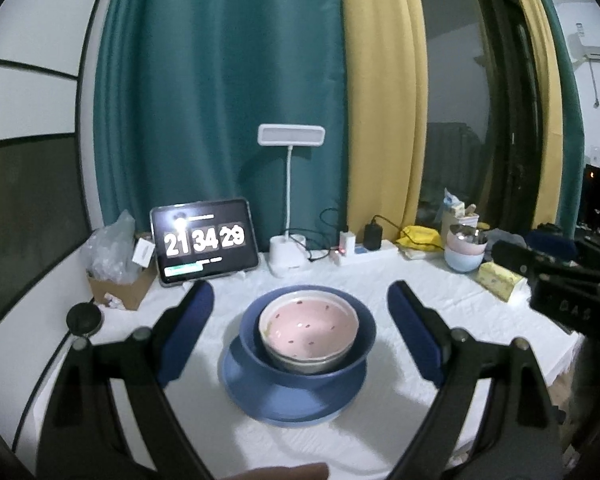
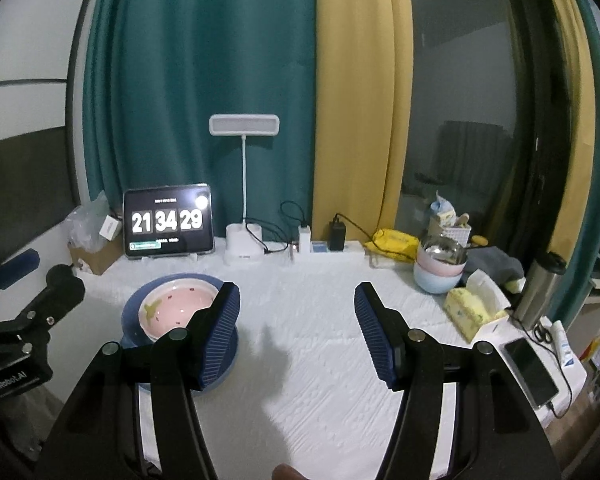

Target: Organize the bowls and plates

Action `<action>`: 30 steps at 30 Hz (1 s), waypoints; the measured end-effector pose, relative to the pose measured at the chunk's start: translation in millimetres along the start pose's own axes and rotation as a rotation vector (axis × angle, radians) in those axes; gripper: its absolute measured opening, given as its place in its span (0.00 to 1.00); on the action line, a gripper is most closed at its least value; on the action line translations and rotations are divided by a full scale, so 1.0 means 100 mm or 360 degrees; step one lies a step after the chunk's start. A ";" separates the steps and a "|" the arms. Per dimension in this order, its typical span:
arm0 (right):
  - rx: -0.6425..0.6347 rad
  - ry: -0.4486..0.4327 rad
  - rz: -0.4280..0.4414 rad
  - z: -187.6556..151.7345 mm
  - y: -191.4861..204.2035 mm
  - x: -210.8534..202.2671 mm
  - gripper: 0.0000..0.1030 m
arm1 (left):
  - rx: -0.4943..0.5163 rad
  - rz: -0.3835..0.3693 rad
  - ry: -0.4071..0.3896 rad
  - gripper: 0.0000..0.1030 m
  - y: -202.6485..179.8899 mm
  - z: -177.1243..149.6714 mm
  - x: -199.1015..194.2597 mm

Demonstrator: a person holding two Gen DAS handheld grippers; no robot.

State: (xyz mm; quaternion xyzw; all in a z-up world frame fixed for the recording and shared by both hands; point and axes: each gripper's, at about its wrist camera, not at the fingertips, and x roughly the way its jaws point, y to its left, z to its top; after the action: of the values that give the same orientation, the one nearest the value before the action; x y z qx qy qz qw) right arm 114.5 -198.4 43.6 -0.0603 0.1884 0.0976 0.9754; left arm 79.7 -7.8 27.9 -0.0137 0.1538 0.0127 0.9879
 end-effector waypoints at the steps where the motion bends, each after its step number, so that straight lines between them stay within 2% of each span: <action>1: 0.0003 0.0002 0.0000 0.01 -0.01 0.01 0.61 | 0.0000 0.0000 -0.0004 0.87 -0.01 0.02 -0.01; 7: 0.0026 0.0011 0.0008 0.00 -0.04 0.04 0.61 | 0.0022 0.0021 -0.0042 0.87 -0.06 0.04 -0.06; 30: 0.0008 0.0017 0.0015 -0.03 0.01 0.05 0.61 | -0.0015 0.0022 -0.0041 0.87 -0.04 0.07 -0.08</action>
State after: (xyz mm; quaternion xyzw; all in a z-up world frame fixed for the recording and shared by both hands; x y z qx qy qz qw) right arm 117.6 -197.3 38.5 -0.0573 0.1941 0.1013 0.9741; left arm 74.3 -12.1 37.3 -0.0172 0.1411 0.0206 0.9896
